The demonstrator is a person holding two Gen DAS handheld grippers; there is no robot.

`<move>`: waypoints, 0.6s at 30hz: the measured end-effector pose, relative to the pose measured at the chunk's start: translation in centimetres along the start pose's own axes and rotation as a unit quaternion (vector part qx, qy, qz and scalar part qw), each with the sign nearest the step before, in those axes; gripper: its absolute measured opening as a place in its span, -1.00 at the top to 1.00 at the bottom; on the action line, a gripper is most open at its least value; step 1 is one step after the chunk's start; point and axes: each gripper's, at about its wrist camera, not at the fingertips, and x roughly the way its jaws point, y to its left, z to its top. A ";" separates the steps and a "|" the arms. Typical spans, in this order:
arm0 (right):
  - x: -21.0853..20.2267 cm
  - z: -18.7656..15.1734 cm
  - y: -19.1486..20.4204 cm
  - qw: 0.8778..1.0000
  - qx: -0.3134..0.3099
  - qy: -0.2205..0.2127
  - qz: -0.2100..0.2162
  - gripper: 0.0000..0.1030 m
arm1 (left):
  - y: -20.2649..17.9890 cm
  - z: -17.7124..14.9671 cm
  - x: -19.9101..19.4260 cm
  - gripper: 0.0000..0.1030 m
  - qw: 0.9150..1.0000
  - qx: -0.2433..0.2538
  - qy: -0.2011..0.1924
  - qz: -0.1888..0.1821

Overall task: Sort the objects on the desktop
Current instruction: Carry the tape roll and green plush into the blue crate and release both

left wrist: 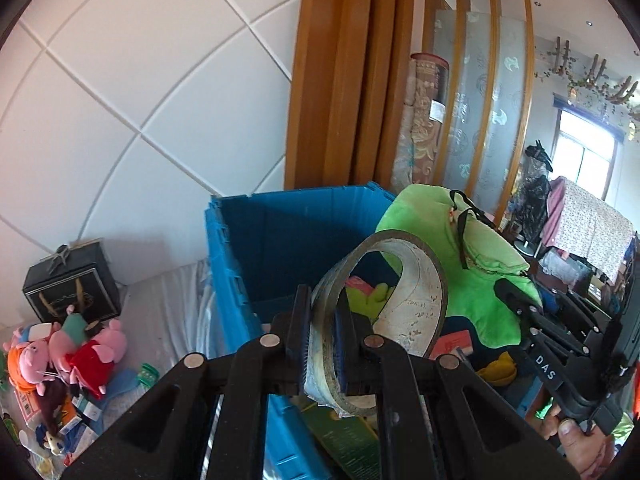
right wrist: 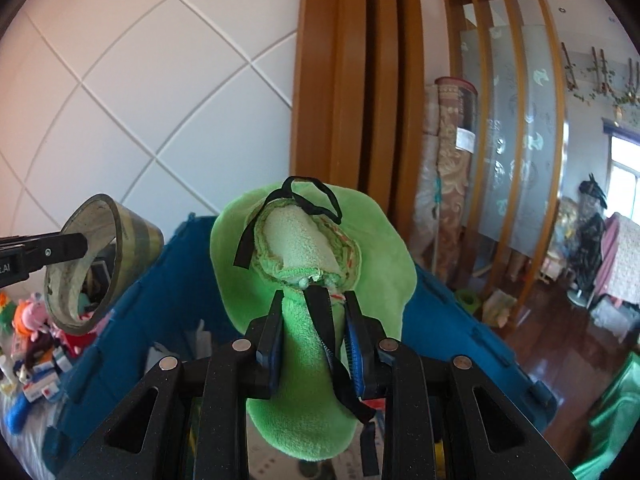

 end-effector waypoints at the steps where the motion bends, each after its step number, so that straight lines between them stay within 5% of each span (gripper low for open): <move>1: 0.7 -0.4 -0.5 1.000 0.001 0.006 -0.008 0.50 | -1.0 0.0 1.0 0.80 1.000 0.008 0.015 -0.004; 5: 2.8 -1.7 -2.8 0.999 0.009 0.027 -0.030 0.50 | -4.3 -0.5 4.5 0.80 0.997 0.036 0.063 -0.010; 13: 4.5 -1.9 -4.3 0.999 0.013 0.044 -0.028 0.45 | -7.0 -0.3 6.8 0.80 0.995 0.059 0.083 0.005; 17: 4.6 -1.8 -3.9 0.998 0.005 0.050 -0.032 0.05 | -7.2 -0.5 7.3 0.70 0.993 0.061 0.097 0.019; 18: 4.7 -1.7 -4.1 0.998 0.003 0.049 -0.034 -0.26 | -7.2 -0.6 7.4 0.60 0.993 0.061 0.103 0.017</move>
